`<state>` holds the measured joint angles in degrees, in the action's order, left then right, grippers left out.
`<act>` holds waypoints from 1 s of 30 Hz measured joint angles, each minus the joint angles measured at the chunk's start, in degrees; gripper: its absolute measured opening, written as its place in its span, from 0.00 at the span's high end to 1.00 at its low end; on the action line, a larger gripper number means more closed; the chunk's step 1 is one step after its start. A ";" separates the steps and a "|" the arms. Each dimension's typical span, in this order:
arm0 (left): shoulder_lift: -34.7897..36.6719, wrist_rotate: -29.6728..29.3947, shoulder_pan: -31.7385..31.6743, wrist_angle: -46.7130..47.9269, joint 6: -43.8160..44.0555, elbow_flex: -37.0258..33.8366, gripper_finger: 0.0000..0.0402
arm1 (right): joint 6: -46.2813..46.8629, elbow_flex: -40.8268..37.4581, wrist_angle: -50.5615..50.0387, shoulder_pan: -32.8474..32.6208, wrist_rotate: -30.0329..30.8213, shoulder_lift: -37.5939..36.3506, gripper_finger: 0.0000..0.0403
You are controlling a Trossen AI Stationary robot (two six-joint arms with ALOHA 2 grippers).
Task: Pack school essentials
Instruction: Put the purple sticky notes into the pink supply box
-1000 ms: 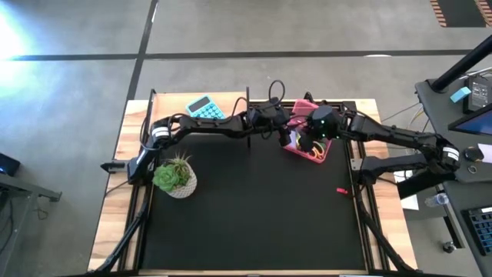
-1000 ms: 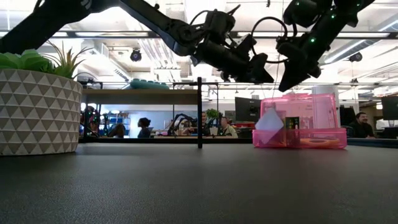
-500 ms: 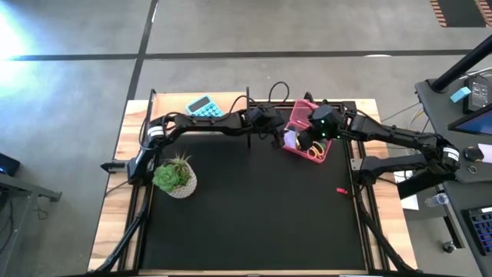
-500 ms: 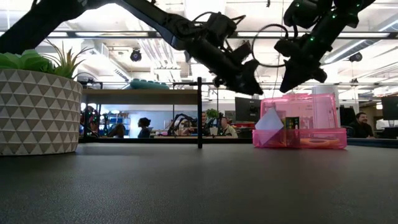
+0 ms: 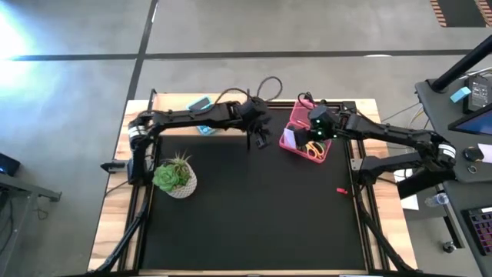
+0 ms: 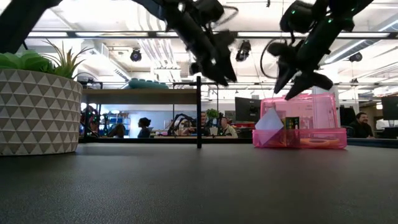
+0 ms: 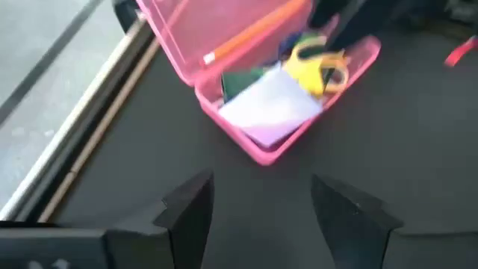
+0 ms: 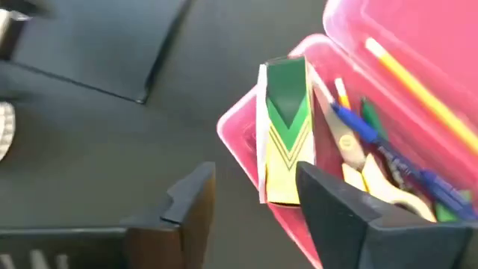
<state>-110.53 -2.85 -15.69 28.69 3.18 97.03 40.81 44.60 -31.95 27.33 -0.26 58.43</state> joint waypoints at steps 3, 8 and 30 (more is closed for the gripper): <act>3.75 -0.01 0.04 0.07 0.98 -0.04 0.49 | 1.23 0.00 2.18 -0.07 -0.03 3.35 0.52; 8.73 0.01 0.11 0.23 0.97 -0.04 0.49 | 1.61 0.00 4.97 0.52 0.28 7.66 0.51; 24.92 -1.93 0.33 0.47 0.86 -0.07 0.49 | -1.04 0.02 8.49 1.01 1.82 12.20 0.97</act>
<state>-85.60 -4.78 -15.35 29.16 4.03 96.97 39.77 44.62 -23.46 28.34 1.56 70.63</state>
